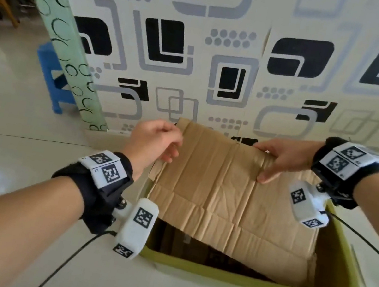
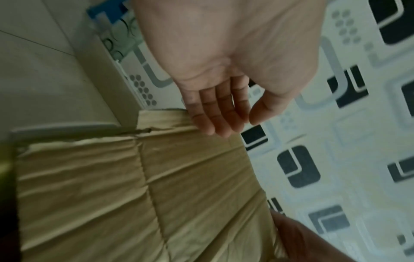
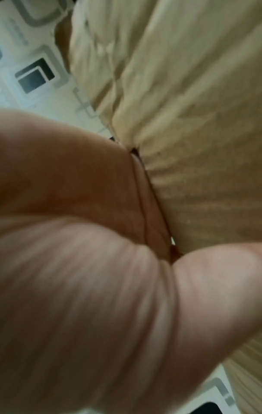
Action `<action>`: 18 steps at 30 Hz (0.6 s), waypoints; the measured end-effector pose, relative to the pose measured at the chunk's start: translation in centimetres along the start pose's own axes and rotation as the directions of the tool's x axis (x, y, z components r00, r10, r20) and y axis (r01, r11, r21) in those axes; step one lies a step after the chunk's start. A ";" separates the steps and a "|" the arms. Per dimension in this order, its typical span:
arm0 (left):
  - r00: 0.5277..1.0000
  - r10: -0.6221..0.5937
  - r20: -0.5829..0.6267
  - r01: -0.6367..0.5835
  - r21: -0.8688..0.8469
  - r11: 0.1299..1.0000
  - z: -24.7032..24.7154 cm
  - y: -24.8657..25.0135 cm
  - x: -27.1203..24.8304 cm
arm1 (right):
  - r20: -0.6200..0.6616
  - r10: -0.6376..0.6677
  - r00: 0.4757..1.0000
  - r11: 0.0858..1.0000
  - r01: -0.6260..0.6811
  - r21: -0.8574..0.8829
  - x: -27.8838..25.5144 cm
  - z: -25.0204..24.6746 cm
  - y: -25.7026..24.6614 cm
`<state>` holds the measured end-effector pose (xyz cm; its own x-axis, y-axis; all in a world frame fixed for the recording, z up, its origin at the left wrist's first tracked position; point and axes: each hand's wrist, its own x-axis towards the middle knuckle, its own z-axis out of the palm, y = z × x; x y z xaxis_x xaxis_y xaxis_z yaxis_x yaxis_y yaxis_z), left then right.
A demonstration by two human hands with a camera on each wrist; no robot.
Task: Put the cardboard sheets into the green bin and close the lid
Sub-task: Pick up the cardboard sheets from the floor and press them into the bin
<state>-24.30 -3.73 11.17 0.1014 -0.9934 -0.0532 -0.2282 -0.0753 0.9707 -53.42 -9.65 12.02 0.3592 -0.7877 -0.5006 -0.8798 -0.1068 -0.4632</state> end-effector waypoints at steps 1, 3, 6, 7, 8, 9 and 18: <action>1.000 0.001 0.014 -0.001 0.027 1.000 1.1 0.0 0.0 | 0.011 0.006 1.000 1.000 -0.006 0.008 0.2 0.1 0.7; 0.999 -0.005 0.037 0.002 0.073 0.997 3.0 -0.3 0.1 | 0.037 0.016 0.999 1.000 -0.015 -0.014 0.5 0.4 1.8; 0.998 -0.026 0.065 0.018 0.128 0.992 5.2 -1.2 0.4 | 0.075 0.023 0.997 1.000 -0.022 -0.012 1.0 1.1 2.6; 0.996 -0.041 0.079 0.029 0.140 0.990 5.8 -1.6 0.5 | 0.087 0.016 0.996 1.000 -0.015 -0.002 1.3 1.4 2.7; 0.994 -0.060 0.093 0.046 0.150 0.988 6.3 -2.1 0.7 | 0.101 0.007 0.995 1.000 -0.008 0.007 1.6 1.7 2.8; 0.991 -0.086 0.107 0.068 0.163 0.984 6.9 -2.5 0.8 | 0.114 0.006 0.993 1.000 -0.007 0.011 2.0 2.0 2.9; 0.907 -0.351 0.234 0.191 0.514 0.836 8.7 -6.4 1.9 | 0.100 0.002 0.995 0.982 0.017 -0.189 5.5 7.0 3.4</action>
<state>-31.07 -5.93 2.86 -0.0546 -0.8946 -0.4435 -0.6694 -0.2968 0.6811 -52.24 -10.14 2.55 0.3872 -0.7230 -0.5721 -0.9163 -0.2332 -0.3255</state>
